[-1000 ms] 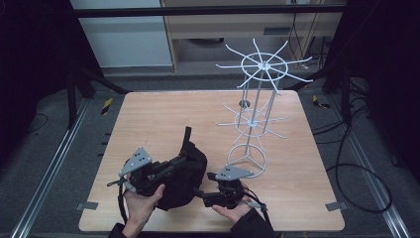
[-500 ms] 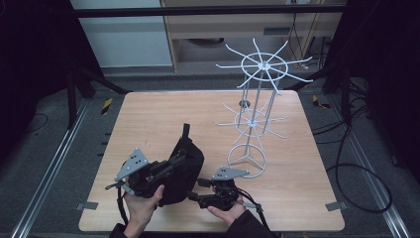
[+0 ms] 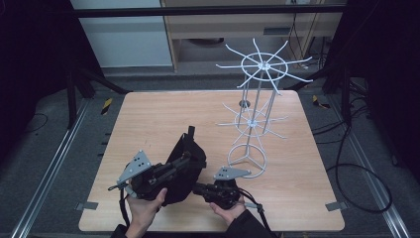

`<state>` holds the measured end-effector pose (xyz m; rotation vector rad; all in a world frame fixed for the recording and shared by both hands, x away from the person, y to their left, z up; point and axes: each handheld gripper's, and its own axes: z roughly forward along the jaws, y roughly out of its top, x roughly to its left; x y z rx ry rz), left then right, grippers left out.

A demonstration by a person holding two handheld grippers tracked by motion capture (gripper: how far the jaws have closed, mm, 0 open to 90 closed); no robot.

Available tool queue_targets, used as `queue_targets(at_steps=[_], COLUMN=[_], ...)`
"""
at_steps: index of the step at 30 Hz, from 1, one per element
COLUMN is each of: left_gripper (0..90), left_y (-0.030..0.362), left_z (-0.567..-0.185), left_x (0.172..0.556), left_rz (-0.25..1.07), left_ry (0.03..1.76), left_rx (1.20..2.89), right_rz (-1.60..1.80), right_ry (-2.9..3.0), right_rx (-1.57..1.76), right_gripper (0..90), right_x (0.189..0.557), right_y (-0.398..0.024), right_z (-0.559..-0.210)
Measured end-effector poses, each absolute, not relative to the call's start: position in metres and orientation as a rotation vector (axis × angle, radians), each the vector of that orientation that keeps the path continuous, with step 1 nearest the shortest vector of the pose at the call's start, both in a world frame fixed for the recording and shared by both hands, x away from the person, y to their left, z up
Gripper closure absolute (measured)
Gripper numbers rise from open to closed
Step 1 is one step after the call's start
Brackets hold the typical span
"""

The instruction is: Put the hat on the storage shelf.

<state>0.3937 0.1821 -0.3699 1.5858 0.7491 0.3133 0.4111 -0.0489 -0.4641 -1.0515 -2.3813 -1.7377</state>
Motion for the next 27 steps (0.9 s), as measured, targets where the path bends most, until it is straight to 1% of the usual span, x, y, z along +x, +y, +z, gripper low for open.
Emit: queue_targets(at_steps=[1, 2, 5, 11, 16, 20, 27], left_gripper=[83.9, 83.9, 83.8, 83.3, 83.1, 83.1, 83.3], left_y=[0.182, 0.182, 0.184, 0.189, 0.200, 0.216, 0.237], left_z=[-0.371, -0.371, -0.372, -0.380, -0.395, -0.412, -0.427], left_x=[0.394, 0.394, 0.396, 0.402, 0.410, 0.414, 0.413], left_rz=[0.312, 0.312, 0.322, 0.352, 0.364, 0.367, 0.386], left_ry=[0.751, 0.751, 0.757, 0.788, 0.846, 0.920, 1.005], left_rx=[1.591, 1.591, 1.600, 1.628, 1.664, 1.709, 1.773], right_rz=[-1.732, -1.724, -1.730, -1.728, -1.719, -1.692, -1.688], right_ry=[-2.379, -2.385, -2.418, -2.522, -2.624, -2.677, -2.711], right_rx=[-1.057, -1.061, -1.078, -1.190, -1.212, -1.192, -1.124], right_gripper=[89.1, 89.6, 90.0, 90.0, 90.0, 90.0, 88.6], right_x=[0.411, 0.411, 0.412, 0.416, 0.415, 0.416, 0.416], right_y=[-0.051, -0.052, -0.054, -0.073, -0.080, -0.076, -0.058], right_z=[-0.464, -0.463, -0.462, -0.453, -0.443, -0.439, -0.436])
